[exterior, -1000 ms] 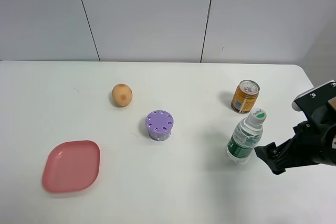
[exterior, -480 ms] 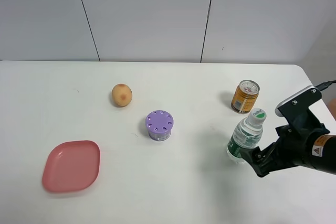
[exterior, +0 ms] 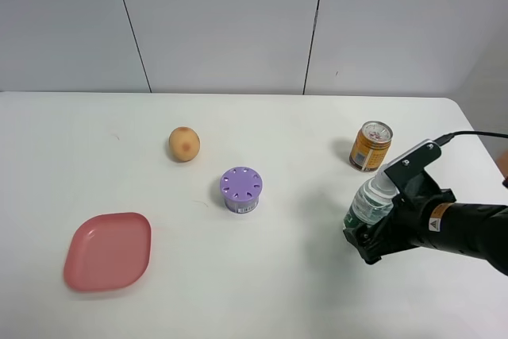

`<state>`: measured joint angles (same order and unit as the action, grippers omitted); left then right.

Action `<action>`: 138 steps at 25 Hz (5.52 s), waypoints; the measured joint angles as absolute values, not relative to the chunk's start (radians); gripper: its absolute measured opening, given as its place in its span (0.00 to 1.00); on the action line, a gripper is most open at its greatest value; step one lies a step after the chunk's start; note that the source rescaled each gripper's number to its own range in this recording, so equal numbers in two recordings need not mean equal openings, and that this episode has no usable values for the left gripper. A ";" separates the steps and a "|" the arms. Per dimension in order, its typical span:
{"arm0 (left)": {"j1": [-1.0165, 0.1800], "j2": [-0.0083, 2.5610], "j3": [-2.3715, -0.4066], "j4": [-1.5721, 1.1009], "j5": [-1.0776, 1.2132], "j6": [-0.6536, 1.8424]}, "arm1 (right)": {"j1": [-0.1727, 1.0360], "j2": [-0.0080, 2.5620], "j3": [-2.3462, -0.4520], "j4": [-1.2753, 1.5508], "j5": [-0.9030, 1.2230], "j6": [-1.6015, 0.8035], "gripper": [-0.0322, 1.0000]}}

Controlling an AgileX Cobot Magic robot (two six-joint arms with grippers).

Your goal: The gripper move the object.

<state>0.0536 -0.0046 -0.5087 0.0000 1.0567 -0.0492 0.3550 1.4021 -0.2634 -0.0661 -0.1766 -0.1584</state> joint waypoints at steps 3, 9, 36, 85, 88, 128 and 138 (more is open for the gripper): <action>0.054 -0.005 -0.509 0.000 1.057 -0.049 | 0.355 1.412 -0.264 -0.095 -0.199 -0.138 1.00; 0.054 -0.005 -0.509 0.000 1.057 -0.049 | 0.355 1.414 -0.264 -0.112 -0.201 -0.136 0.34; 0.054 -0.005 -0.509 0.000 1.057 -0.049 | 0.355 1.187 -0.523 -0.118 0.232 0.000 0.03; 0.054 -0.005 -0.509 0.000 1.057 -0.049 | 0.866 2.216 -1.778 0.067 0.489 -0.358 0.03; 0.054 -0.005 -0.509 0.000 1.057 -0.049 | 0.880 2.257 -1.778 0.089 0.466 -0.375 0.03; 0.054 -0.005 -0.509 0.000 1.057 -0.049 | 0.893 2.305 -1.785 0.122 0.485 -0.401 1.00; 0.054 -0.005 -0.509 0.000 1.057 -0.049 | 0.893 2.043 -1.785 0.230 0.861 -0.397 1.00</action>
<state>0.0536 -0.0046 -0.5087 0.0000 1.0567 -0.0492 0.8932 2.0432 -1.7855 0.2304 0.8608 -0.3973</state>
